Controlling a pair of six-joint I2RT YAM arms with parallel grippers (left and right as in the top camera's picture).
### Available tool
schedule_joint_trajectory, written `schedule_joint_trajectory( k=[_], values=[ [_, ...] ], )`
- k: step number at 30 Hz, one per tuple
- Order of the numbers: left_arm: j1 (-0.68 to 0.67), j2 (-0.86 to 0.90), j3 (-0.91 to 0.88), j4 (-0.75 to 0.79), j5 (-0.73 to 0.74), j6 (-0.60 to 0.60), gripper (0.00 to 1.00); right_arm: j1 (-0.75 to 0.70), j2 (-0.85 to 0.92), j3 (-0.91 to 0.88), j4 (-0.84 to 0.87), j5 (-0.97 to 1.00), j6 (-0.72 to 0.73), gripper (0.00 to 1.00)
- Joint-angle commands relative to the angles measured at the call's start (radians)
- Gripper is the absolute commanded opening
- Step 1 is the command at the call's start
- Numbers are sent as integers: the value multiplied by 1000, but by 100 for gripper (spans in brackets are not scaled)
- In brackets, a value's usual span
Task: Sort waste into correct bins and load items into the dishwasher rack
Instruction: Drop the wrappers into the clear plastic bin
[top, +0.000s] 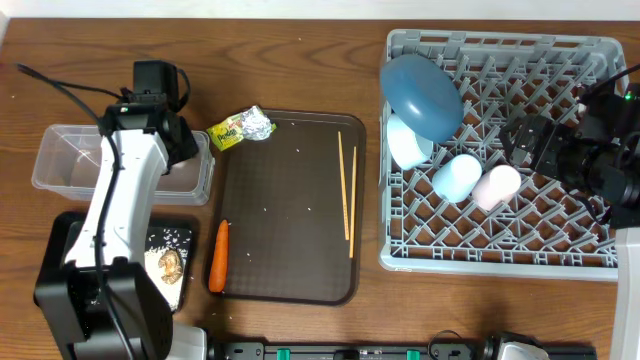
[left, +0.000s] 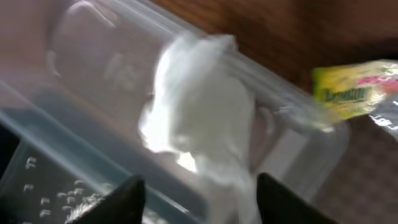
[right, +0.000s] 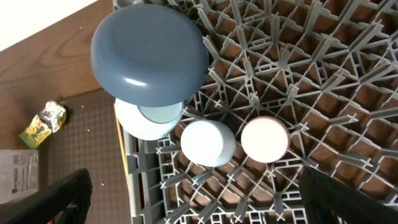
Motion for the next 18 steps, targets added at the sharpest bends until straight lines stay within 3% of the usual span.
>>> schedule_joint_trajectory(
  k=[1, 5, 9, 11, 14, 18],
  values=[
    [-18, -25, 15, 30, 90, -7, 63, -5, -1, 10, 3, -8, -6, 99],
    [-78, -12, 14, 129, 182, 52, 63, -5, -1, 10, 8, -8, -6, 99],
    [-194, 70, 14, 265, 211, 253, 62, -5, -1, 10, 17, -8, -6, 99],
    [-243, 127, 14, 309, 187, 338, 62, -5, -1, 10, 17, -8, -6, 99],
    [-291, 217, 14, 372, 84, 354, 62, -5, -1, 10, 16, -8, -6, 99],
    [-318, 304, 14, 432, 71, 414, 62, -5, -1, 10, 16, -8, -6, 99]
  ],
)
